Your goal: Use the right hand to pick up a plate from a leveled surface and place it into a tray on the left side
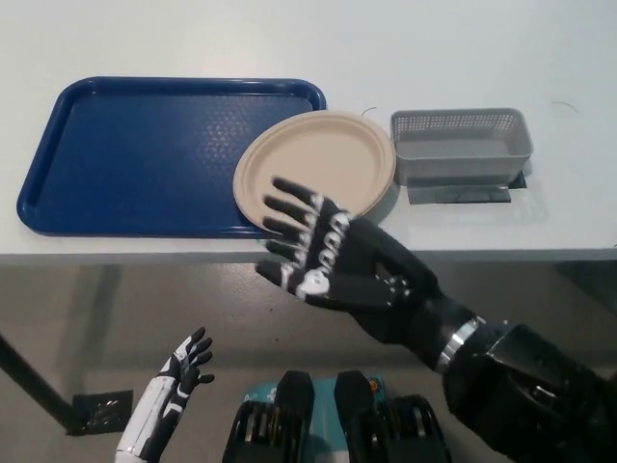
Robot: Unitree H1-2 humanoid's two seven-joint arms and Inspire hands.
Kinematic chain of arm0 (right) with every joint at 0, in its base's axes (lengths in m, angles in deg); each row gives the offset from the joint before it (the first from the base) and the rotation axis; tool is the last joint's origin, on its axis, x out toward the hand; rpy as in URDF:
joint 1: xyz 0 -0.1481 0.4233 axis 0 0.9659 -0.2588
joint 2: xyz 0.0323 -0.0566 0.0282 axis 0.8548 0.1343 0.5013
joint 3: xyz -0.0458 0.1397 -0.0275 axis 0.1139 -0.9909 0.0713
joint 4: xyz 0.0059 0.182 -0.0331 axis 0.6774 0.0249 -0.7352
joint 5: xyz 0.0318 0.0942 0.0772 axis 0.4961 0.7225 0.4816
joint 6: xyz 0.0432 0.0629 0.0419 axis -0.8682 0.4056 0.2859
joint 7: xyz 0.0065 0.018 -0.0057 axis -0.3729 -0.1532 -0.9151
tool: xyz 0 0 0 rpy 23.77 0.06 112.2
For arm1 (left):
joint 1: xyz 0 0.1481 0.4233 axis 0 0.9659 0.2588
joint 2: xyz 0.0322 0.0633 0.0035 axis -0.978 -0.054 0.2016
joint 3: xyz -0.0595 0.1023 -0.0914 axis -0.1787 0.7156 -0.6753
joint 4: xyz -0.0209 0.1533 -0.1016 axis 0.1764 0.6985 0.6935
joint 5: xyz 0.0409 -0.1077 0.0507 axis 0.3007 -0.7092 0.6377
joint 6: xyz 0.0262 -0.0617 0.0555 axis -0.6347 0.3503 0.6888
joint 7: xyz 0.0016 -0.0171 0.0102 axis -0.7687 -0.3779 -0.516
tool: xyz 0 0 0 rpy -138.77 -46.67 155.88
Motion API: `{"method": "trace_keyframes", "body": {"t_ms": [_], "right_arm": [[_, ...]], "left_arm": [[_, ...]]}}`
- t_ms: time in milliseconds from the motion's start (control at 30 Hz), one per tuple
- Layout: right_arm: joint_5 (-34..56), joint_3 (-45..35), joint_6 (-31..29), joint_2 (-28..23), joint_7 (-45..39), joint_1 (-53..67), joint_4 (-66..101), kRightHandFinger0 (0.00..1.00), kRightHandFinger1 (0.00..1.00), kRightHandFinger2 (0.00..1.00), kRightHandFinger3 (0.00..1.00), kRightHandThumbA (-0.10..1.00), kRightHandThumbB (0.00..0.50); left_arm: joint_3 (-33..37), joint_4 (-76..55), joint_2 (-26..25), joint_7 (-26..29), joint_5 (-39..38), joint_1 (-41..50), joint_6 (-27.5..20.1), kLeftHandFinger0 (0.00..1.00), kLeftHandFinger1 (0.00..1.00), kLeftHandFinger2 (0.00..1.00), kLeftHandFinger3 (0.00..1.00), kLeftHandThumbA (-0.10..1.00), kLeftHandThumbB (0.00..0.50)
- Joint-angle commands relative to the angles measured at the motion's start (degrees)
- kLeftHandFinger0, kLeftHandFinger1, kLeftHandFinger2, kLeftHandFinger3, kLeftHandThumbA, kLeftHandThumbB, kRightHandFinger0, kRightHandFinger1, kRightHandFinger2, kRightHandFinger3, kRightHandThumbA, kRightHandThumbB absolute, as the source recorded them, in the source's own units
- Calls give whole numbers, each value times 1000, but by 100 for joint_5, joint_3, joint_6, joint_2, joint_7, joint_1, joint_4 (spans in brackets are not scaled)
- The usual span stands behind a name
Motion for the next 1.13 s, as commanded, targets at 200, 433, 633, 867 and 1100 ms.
{"method": "trace_keyframes", "body": {"t_ms": [200,433,633,867,1100], "right_arm": [[-5564,1381,-2354,-1032,-1445,3412,1111,1000,1000,1000,1000,1000,225],[-6822,209,-4780,-1157,-1274,5794,705,1000,1000,1000,1000,1000,241],[-6917,-381,-5290,-1144,-831,6203,-380,1000,1000,1000,1000,1000,209],[-5773,-540,-5010,-763,-853,5472,-2114,1000,1000,1000,1000,1000,170],[-5034,-532,-4716,-432,-1326,4603,-3397,1000,1000,1000,1000,1000,163]], "left_arm": [[-6,-339,-302,-249,-122,-22,133,837,900,964,1000,953,33],[39,-59,-188,-204,-142,129,-95,840,911,984,1000,898,19],[63,78,-91,-115,-86,338,-225,859,930,1000,1000,944,68],[60,190,-80,-5,65,449,-398,973,981,997,1000,992,89],[53,188,-97,23,130,469,-382,1000,1000,1000,1000,1000,143]]}}
